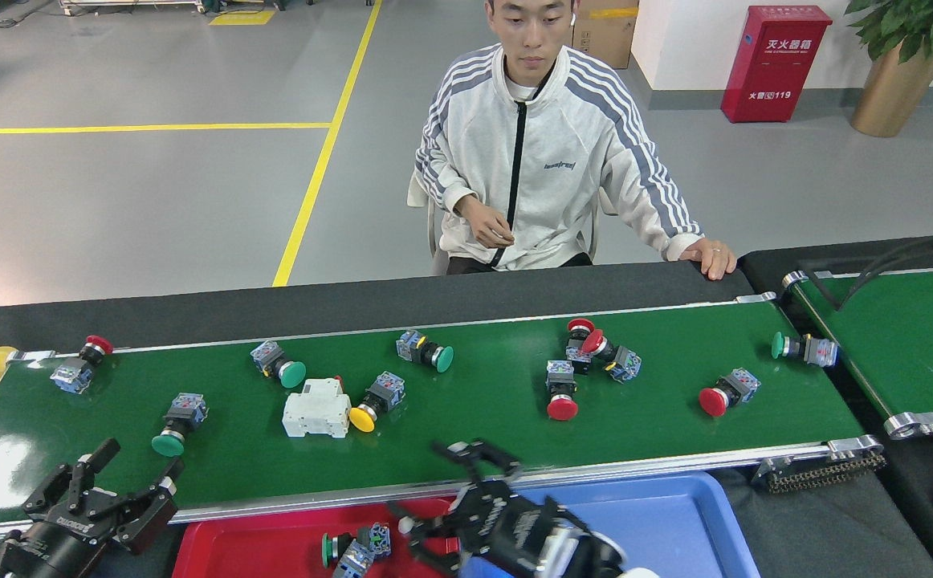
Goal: Pick switch part from conveyor to tray
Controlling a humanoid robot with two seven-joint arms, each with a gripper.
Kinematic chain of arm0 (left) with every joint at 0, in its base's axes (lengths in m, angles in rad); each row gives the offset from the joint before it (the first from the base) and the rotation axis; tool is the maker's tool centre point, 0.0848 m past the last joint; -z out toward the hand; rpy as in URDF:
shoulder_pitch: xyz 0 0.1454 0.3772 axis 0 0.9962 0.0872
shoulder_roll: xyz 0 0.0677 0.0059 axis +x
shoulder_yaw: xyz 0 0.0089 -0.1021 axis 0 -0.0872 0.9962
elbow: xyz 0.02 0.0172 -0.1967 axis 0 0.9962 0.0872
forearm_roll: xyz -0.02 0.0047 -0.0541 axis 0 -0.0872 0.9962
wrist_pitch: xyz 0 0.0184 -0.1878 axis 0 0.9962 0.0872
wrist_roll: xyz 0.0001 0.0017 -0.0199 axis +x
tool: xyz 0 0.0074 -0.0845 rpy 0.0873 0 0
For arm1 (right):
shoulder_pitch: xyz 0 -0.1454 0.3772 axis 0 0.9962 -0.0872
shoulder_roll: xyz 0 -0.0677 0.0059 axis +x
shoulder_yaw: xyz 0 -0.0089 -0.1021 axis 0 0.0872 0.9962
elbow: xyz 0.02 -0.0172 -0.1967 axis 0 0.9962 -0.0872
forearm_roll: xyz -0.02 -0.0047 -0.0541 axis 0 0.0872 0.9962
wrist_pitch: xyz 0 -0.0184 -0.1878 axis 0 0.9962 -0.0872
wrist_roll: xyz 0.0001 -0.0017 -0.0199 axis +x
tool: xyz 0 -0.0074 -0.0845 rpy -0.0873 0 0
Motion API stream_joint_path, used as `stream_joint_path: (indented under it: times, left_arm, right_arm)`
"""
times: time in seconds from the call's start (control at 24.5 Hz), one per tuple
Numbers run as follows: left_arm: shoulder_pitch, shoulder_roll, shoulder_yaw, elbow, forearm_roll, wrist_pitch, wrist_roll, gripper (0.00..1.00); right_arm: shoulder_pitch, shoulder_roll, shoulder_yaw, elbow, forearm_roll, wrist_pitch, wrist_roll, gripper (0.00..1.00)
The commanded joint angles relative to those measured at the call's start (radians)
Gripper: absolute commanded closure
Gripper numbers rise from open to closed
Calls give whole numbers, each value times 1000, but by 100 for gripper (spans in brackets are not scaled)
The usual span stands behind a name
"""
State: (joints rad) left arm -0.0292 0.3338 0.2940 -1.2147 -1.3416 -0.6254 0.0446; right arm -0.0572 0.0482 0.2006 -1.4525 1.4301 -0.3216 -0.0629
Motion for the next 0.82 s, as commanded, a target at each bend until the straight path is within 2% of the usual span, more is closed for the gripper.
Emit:
stream_joint_path:
  times: [0.0,0.12,0.2,0.37,0.41,0.57,0.69,0.77]
  left_arm:
    - [-37,10,2,11,-8,50,3,1]
    - [-84,13,4,67,-41,98,3,1]
    - [-120,7,2,115,-76,171,3,1]
    - [-164,8,-29,170,-102,197,8,2]
    - [-169,8,-30,182,-102,205,8,7]
    - [-176,-1,-33,213,-102,214,12,69]
    - [-170,-10,-32,211,-97,211,15,87]
    - [-160,-12,-32,193,-87,199,18,93]
  right_arm:
    - [25,15,-98,-28,-4,159,-40,1]
    - [66,-1,-150,-22,-5,311,-91,1]
    - [91,-30,-173,-22,-7,328,-87,1]
    - [77,-33,-193,-14,-30,332,-48,1]
    - [66,-30,-187,-11,-23,340,-37,1]
    - [-13,-22,-89,41,-19,444,-26,1]
    - [-85,-27,-21,124,-19,526,-8,1]
    - [-131,-28,-6,181,-20,541,-5,1]
